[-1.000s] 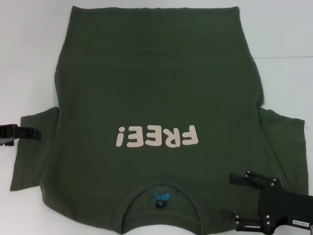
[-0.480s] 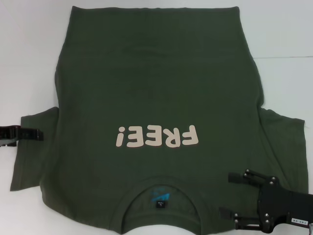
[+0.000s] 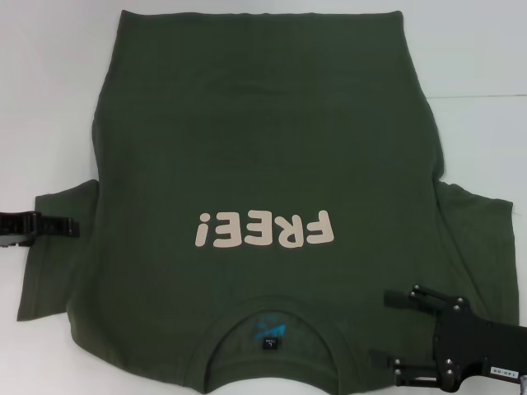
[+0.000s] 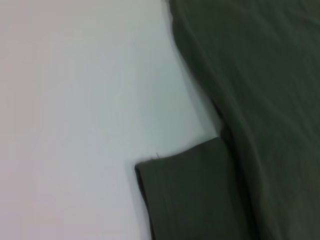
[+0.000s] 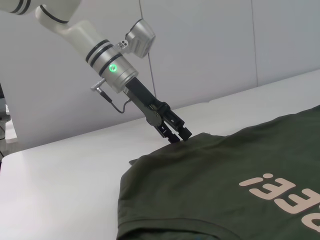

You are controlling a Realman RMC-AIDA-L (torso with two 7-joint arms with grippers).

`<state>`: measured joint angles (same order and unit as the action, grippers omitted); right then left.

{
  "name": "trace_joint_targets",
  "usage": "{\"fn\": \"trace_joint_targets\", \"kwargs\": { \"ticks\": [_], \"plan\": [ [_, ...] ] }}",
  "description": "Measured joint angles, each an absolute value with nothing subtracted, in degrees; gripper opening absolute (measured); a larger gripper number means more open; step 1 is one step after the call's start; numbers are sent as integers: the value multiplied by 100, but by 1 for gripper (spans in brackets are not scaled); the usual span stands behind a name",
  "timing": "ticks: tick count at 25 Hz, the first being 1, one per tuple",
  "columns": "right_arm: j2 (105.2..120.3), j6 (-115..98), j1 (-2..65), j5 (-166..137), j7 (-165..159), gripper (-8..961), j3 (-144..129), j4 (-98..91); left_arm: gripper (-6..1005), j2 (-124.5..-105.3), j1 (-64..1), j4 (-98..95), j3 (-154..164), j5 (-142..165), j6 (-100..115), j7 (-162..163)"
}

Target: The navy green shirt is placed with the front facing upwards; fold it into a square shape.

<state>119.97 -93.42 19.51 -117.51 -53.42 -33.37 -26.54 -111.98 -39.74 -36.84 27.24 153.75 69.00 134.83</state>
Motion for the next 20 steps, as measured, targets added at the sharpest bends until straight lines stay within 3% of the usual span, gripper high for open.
{"fn": "trace_joint_targets", "kwargs": {
  "ticks": [20],
  "plan": [
    [11997,-9329,1967,-11751,-5344,930,-3340,-2654,893,-11198,-3999,-3609,2795,15349,6993,13482]
  ]
}}
